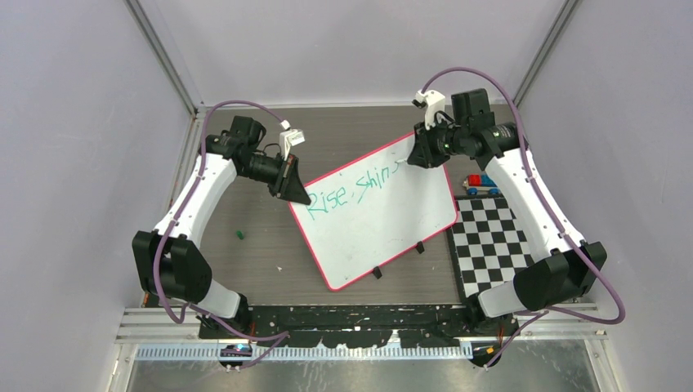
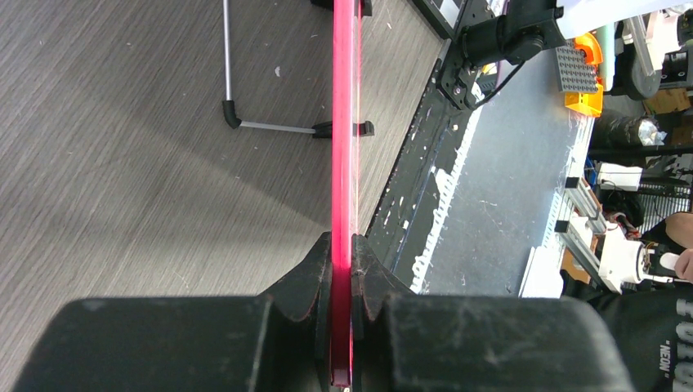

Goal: Write a sentence on the whiteboard

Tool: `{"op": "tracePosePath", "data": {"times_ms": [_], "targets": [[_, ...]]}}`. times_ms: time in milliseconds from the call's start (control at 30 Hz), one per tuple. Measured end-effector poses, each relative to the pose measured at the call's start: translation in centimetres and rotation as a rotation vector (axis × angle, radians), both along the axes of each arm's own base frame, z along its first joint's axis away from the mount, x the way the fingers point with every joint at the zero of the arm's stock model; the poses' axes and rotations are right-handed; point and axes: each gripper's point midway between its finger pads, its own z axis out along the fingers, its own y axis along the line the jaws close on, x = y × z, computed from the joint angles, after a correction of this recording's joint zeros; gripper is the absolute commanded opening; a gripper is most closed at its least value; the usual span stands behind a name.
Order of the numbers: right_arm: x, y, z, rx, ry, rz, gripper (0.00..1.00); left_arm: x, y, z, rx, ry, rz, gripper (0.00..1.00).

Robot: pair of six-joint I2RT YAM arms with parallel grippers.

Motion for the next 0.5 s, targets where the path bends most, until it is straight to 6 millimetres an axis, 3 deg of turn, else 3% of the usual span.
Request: {"op": "tracePosePath", "data": {"times_ms": [167,500], "targets": [[-0.3,0.4,-0.2,0.004,0.006,0.02,0.0,0.0,0.0,0.0,0.0,0.0,0.0,0.0],[-2.2,-0.3,-2.9,-0.036,0.072,0.042,0.0,0.0,0.0,0.0,0.001,0.001,0.001,0.0]]}}
